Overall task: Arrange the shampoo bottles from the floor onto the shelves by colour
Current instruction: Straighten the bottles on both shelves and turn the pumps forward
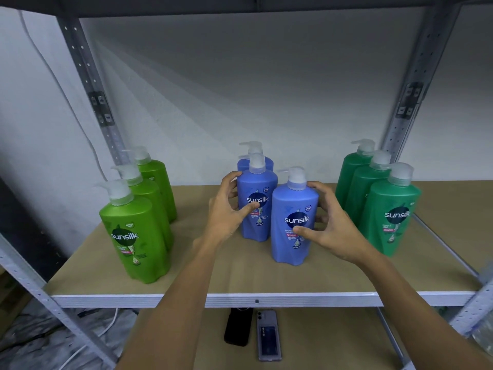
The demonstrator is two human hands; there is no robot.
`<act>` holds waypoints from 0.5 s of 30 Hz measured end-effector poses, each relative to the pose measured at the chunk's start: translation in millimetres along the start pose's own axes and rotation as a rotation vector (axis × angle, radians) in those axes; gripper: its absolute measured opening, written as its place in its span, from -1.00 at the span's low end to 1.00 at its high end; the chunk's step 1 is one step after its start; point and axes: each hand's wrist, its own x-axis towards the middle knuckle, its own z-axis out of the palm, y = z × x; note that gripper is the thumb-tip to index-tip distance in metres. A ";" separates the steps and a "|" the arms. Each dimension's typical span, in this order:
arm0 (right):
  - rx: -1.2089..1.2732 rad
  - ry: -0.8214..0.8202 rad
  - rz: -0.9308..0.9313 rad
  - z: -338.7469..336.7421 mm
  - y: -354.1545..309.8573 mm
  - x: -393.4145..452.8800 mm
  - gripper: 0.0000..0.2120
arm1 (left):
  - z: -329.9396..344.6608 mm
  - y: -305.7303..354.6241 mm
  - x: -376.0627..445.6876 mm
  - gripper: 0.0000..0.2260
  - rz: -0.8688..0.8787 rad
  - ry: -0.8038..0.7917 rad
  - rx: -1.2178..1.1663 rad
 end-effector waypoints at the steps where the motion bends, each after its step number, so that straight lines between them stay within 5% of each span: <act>1: -0.005 0.000 -0.003 0.3 -0.7 0.1 -0.16 | -0.6 -1.1 -0.1 -0.36 0.001 -0.006 0.003; 8: -0.006 -0.003 -0.028 14.1 -8.3 0.4 -0.20 | -11.7 -4.8 4.3 -0.71 -0.064 0.009 -0.073; 15: -0.035 0.011 -0.057 38.0 -17.8 3.9 -0.22 | -18.1 7.1 2.9 -0.69 -0.195 -0.054 -0.192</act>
